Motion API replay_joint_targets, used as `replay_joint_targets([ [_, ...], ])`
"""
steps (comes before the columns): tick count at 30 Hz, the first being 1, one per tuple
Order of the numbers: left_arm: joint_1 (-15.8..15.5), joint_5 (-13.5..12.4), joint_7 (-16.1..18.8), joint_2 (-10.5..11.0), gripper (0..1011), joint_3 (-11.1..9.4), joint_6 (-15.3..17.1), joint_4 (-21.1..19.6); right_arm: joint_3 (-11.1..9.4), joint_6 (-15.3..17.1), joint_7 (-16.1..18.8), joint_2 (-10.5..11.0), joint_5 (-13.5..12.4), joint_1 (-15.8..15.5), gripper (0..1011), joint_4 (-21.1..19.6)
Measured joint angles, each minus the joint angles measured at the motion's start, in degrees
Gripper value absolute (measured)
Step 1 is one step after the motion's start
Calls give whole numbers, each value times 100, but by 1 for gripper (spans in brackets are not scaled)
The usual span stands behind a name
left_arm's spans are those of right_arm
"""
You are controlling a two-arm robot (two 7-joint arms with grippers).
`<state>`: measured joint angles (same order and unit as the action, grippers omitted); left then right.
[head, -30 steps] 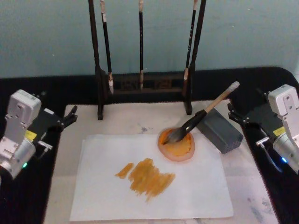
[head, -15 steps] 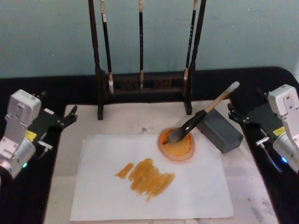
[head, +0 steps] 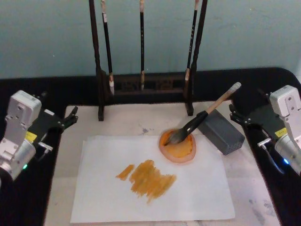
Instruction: Pick up the brush from the inkstone, write on the paper, then place the brush back to its original position.
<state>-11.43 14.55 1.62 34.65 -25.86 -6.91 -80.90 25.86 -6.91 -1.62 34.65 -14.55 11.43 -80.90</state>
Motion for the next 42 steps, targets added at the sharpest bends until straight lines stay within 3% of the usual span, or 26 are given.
replay_joint_targets([
  [6,0,0,0,0,1010,0,0,0,-89,-10,111,95,-53,-155,1000,-224],
  [9,0,0,1,0,1010,0,0,0,-238,-46,264,168,-260,-345,1000,-447],
  [12,0,0,1,0,1010,0,0,0,-492,-45,508,159,-803,-543,1000,-598],
  [16,0,0,0,0,1010,0,0,0,-859,121,887,52,-1669,-759,1000,-690],
  [17,0,0,0,0,1010,0,0,0,-1007,250,1049,-7,-2056,-829,1000,-705],
  [20,0,0,0,0,1010,0,0,0,-1249,495,1276,-120,-2646,-912,1000,-707],
  [21,0,0,1,0,1010,0,0,0,-1404,710,1429,-202,-3058,-943,1000,-684],
  [22,0,0,1,0,1010,0,0,0,-1489,825,1501,-250,-3256,-950,1000,-657],
  [23,0,0,0,0,1009,0,0,0,-1646,1108,1644,-353,-3684,-948,1000,-591],
  [26,0,0,1,0,1010,0,0,0,-1825,1583,1810,-492,-4353,-892,1000,-433],
  [28,0,0,0,0,1010,0,0,0,-1981,2217,2006,-654,-5159,-723,1000,-142],
  [29,0,0,0,0,1010,0,0,0,-1999,2346,2042,-684,-5314,-676,1000,-55],
  [30,0,0,0,0,1010,0,0,0,-1999,2346,2042,-684,-5314,-676,1000,-55],
  [31,0,0,0,0,1010,0,0,0,-2009,2548,2098,-747,-5551,-560,1000,122],
  [36,0,0,0,0,1010,0,0,0,-1917,2886,2231,-896,-5953,-161,1000,625],
  [42,0,0,0,0,1010,0,0,0,-1695,2891,2288,-998,-5975,257,1000,1060],
])
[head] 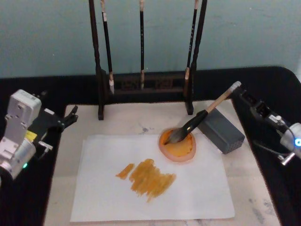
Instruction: Pick up the brush from the inkstone, write on the paper, then place the brush back to its original position.
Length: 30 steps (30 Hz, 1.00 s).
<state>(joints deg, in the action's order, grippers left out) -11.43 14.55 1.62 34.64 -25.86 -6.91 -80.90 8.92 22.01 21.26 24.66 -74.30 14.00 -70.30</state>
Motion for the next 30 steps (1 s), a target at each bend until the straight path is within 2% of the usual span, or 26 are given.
replay_joint_targets([
  [8,0,0,0,0,1010,0,0,0,330,-194,99,-230,43,664,1000,856],
  [12,0,0,0,0,1009,0,0,0,419,-270,181,-309,37,848,1000,1134],
  [22,0,0,0,0,1010,0,0,0,631,-385,334,-434,-40,1169,1000,1603],
  [30,0,0,0,0,1010,0,0,0,699,-466,362,-447,-42,1241,1000,1696],
])
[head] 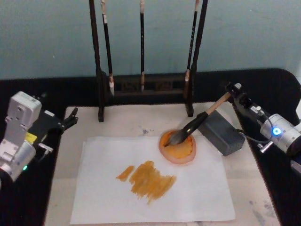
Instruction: Pick up the brush from the inkstone, write on the paper, then place the brush back to its original position.
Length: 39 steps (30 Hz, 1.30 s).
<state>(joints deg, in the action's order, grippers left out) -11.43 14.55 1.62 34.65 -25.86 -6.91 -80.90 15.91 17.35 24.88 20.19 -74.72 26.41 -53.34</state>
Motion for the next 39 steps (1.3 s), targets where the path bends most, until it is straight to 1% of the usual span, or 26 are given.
replay_joint_targets([
  [7,0,0,0,0,1010,0,0,0,-9,13,0,0,-1,-4,995,-7],
  [9,0,0,0,0,1010,0,0,0,-10,16,0,0,-1,-5,944,-8],
  [11,0,0,0,0,1010,0,0,0,-12,20,0,0,-2,-7,914,-9],
  [15,0,0,0,0,1010,0,0,0,-14,25,-1,0,-3,-8,817,-11],
  [16,0,0,0,0,1010,0,0,0,-15,26,-1,0,-3,-9,762,-12],
  [19,0,0,0,0,1010,0,0,0,-17,28,-2,0,-5,-11,705,-14],
  [20,0,0,0,0,1010,0,0,0,-17,29,-2,0,-5,-11,645,-14],
  [21,0,0,0,0,1010,0,0,0,-17,29,-2,0,-5,-12,625,-15],
  [23,0,0,0,0,1010,0,0,0,-18,30,-3,0,-6,-12,544,-15],
  [24,0,0,0,0,1010,0,0,0,-19,31,-3,0,-7,-13,531,-16],
  [25,0,0,0,0,1010,0,0,0,-20,32,-3,0,-7,-13,478,-17],
  [28,0,0,0,0,1010,0,0,0,-20,33,-4,0,-8,-13,396,-17],
  [33,0,0,0,0,1010,0,0,0,-20,36,-6,0,-8,-13,216,-17],
  [36,0,0,0,0,1010,0,0,0,-20,38,-6,0,-10,-12,162,-18],
  [39,0,0,0,0,1010,0,0,0,-20,38,-6,0,-10,-13,155,-18],
])
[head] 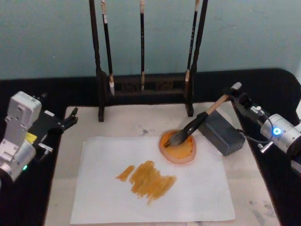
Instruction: Pick up the brush from the inkstone, write on the paper, then place the brush back to its original position.
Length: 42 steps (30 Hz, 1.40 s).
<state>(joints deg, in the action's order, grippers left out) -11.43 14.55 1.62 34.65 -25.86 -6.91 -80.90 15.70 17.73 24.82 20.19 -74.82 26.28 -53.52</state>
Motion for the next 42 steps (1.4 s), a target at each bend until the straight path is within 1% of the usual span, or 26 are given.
replay_joint_targets([
  [12,0,0,0,0,1010,0,0,0,13,1,0,12,-10,0,155,-10],
  [16,0,0,0,0,1009,0,0,0,32,89,-1,72,-116,0,155,-134],
  [18,0,0,0,0,1010,0,0,0,18,227,-39,117,-241,0,155,-230],
  [19,0,0,0,0,1010,0,0,0,4,333,-88,154,-327,-2,155,-308],
  [22,0,0,0,0,1010,0,0,0,-19,500,-194,239,-471,-23,155,-502],
  [24,0,0,0,0,1010,0,0,0,-20,551,-238,280,-518,-38,155,-603],
  [28,0,0,0,0,1010,0,0,0,29,648,-354,437,-566,-112,155,-989],
  [29,0,0,0,0,1010,0,0,0,60,661,-388,502,-565,-147,155,-1155],
  [31,0,0,0,0,1010,0,0,0,87,663,-424,563,-558,-185,155,-1314],
  [33,0,0,0,0,1010,0,0,0,139,653,-475,687,-543,-266,155,-1622],
  [37,0,0,0,0,1010,0,0,0,177,610,-482,773,-521,-324,155,-1832],
  [39,0,0,0,0,1010,0,0,0,227,527,-467,843,-450,-362,155,-1984],
  [40,0,0,0,0,1010,0,0,0,287,439,-439,907,-348,-391,155,-2129],
  [41,0,0,0,0,1010,0,0,0,287,439,-439,907,-348,-391,155,-2129],
  [42,0,0,0,0,1009,0,0,0,350,327,-420,977,-211,-423,155,-2285],
])
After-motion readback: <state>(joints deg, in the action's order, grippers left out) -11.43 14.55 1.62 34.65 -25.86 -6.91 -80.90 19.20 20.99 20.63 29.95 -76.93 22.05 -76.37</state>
